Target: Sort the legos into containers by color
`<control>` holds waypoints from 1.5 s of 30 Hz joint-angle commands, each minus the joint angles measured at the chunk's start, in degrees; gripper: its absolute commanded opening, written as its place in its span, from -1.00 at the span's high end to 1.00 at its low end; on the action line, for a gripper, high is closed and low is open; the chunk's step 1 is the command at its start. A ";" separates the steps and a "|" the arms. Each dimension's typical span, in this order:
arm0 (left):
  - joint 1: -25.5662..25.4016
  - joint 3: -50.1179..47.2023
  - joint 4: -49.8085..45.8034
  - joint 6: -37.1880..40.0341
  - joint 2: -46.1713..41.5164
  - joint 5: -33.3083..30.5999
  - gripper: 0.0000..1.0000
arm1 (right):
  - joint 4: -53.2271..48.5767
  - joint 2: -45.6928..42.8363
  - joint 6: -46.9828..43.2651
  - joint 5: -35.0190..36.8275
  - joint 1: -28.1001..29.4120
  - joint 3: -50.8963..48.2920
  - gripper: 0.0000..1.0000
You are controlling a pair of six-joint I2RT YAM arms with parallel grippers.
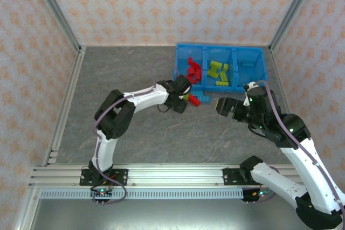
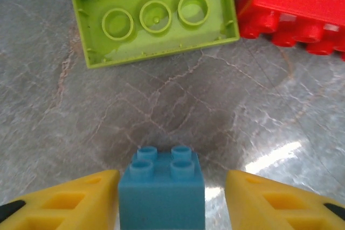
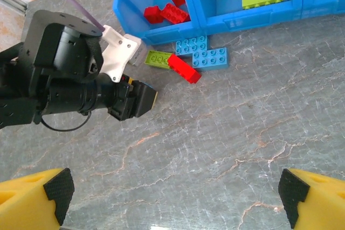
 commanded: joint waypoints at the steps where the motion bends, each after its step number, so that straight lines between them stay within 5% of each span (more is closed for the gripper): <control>1: 0.53 2.32 -2.93 0.34 1.48 -0.92 -0.07 | -0.05 0.81 -0.39 1.92 -0.03 1.49 -0.98; 9: 2.24 1.76 -1.98 1.13 1.19 2.12 0.26 | 2.46 6.13 -0.55 2.13 -0.02 2.72 -0.98; 15: 2.30 -1.74 3.19 2.54 -10.74 11.81 0.36 | 9.08 6.76 4.62 -1.18 -4.03 0.34 -0.98; 24: 0.78 -14.09 22.79 17.43 -36.44 30.91 0.30 | 14.78 15.03 6.88 -33.12 -12.51 5.84 -0.98; 29: -1.38 -23.87 39.55 28.16 -45.22 35.31 0.31 | 39.57 15.13 23.16 -48.26 -12.25 -1.09 -0.98; 38: -1.56 -21.13 48.53 29.69 -41.95 37.46 0.30 | 65.22 13.76 43.19 -50.05 -8.80 -9.69 -0.99; 45: -0.92 -18.40 54.21 26.57 -39.51 34.04 0.41 | 66.51 13.47 44.79 -49.37 -8.33 -10.46 -0.66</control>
